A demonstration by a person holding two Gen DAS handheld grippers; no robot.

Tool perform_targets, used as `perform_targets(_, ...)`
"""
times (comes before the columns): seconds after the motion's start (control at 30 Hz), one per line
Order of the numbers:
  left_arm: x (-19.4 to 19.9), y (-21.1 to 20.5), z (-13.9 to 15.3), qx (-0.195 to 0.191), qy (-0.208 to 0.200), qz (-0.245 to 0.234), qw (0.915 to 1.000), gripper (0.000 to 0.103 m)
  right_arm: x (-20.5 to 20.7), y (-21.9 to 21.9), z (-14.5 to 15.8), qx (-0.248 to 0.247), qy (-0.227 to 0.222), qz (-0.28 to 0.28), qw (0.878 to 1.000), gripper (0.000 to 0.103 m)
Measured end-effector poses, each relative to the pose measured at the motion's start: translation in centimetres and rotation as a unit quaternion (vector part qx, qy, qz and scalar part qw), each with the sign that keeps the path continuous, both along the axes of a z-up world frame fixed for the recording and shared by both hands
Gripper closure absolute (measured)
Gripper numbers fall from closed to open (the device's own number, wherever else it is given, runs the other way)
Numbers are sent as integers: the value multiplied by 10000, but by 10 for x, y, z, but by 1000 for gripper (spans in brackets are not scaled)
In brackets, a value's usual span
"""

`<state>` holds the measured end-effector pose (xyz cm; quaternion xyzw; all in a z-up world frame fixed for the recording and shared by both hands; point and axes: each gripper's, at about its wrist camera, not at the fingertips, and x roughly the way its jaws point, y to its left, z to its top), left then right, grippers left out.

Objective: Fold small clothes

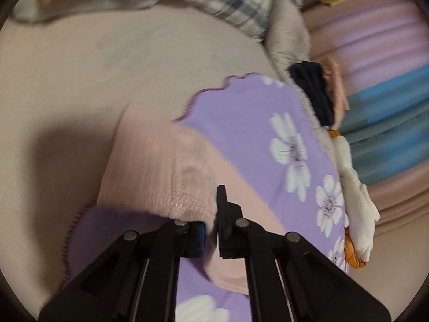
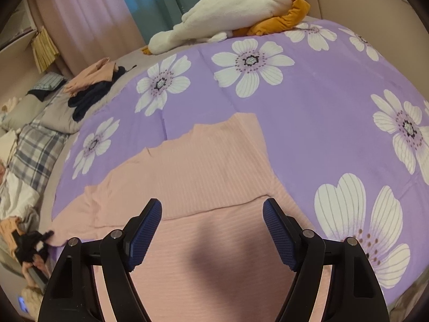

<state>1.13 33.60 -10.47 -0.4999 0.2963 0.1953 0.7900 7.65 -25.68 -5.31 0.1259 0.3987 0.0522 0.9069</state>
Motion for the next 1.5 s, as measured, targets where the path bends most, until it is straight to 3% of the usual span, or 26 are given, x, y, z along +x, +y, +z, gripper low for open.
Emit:
perform_targets(0.33, 37, -62, 83, 751, -795, -865, 9902, 101, -1, 0, -1, 98, -20, 85, 9999, 26)
perform_targets(0.5, 60, -112, 113, 1073, -1051, -1477, 9776, 101, -4, -6, -1, 216, -70, 21, 9997, 26)
perform_targets(0.67, 81, -167, 122, 1303, -1098, -2195, 9606, 101, -7, -11, -2, 277, -65, -9, 9996, 26)
perform_targets(0.97, 102, -256, 107, 1629, -962, -3203, 9282, 100, -13, -26, -4, 406, -72, -138, 9991, 26)
perform_targets(1.17, 108, -302, 84, 1587, -768, -3809, 9077, 100, -15, -35, -8, 493, 0, -176, 9986, 26)
perform_targets(1.33, 111, -327, 57, 1442, -511, -4121, 8982, 100, -17, -41, -11, 551, 35, -207, 9983, 26)
perform_targets(1.5, 113, -342, 27, 1326, -103, -4277, 8941, 100, -19, -47, -14, 598, 90, -226, 9979, 26)
